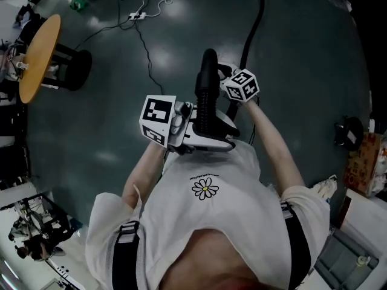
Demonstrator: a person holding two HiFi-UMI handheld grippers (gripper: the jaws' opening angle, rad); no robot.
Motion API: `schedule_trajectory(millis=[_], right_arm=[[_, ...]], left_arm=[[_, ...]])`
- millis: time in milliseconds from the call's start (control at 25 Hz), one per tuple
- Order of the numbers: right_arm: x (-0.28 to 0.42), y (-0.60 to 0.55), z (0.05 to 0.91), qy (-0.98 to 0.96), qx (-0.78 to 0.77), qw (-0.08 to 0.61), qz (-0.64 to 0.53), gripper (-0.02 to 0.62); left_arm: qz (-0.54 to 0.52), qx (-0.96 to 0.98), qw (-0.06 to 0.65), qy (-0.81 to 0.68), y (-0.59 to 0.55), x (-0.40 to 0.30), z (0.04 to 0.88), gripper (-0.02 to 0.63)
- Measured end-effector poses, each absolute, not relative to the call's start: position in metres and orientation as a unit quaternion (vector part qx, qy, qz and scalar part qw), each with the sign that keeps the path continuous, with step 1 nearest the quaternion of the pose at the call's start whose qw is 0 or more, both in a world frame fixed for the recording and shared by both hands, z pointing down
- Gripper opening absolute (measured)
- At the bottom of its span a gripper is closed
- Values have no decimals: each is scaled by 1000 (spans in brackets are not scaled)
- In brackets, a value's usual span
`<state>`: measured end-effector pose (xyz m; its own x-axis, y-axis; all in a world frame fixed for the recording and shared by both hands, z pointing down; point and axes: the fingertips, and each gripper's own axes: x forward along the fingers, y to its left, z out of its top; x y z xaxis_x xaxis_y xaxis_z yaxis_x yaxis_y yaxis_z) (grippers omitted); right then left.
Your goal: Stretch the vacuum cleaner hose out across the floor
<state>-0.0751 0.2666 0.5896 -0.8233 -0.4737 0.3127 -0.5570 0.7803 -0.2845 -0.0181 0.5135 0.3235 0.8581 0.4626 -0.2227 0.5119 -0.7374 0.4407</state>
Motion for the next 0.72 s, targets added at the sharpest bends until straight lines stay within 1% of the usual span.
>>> schedule_trajectory(millis=[120,200,240,280,360,520,720], right_arm=[[-97,254,586,-947,247,103,177,276],[-106,254,585,-955,226,110,156,273],[-108,254,585,-957,221,122,145,261],[-109,254,585,-956,222,139,131,201],[-104,248,582,-951,234,176,97,188],[-66,218,568,-927,298,222,48,187],[-2,193,529,-887,380,260,-12,187]], left_arm=[[-39,934,241,261,520,-17,319,89],[-43,935,246,252,518,-21,319,89],[-51,936,250,244,515,-26,319,89],[-63,937,252,232,512,-31,318,89],[-99,941,256,200,502,-41,315,90],[-166,933,287,140,473,-65,315,91],[-134,946,287,72,454,-69,332,94]])
